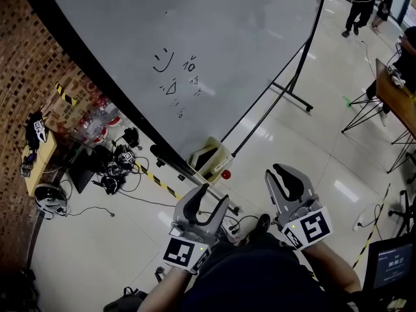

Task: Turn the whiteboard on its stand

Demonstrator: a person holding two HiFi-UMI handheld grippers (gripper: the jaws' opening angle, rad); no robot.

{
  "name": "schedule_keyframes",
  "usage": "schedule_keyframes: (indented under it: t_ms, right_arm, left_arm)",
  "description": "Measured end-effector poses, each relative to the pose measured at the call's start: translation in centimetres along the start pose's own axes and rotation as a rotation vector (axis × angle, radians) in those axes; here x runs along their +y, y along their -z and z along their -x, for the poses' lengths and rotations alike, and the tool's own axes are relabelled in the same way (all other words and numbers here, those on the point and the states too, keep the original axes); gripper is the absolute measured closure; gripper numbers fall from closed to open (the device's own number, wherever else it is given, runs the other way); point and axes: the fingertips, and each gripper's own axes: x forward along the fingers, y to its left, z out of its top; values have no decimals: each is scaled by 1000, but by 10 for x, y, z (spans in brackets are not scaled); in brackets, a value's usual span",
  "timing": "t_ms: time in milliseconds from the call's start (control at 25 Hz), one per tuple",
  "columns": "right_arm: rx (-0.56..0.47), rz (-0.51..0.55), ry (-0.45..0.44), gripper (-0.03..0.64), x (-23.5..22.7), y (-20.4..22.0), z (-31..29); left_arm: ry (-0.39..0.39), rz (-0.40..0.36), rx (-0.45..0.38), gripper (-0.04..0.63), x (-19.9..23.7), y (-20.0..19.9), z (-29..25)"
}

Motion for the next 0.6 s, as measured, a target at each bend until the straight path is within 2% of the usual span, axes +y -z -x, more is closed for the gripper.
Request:
schedule_keyframes:
  t_ms: [400,520,600]
  right_arm:
    - [0,-8,-14,548,1,3,-3]
    - [3,-10,-15,548,1,4,-3]
    - [4,-10,-13,548,1,4,-3]
  left_arm:
    - [-3,11,24,376,-1,3,-6]
    - [7,-5,8,376,-1,2,-6]
    - [21,-6,-39,376,-3,-6,-8]
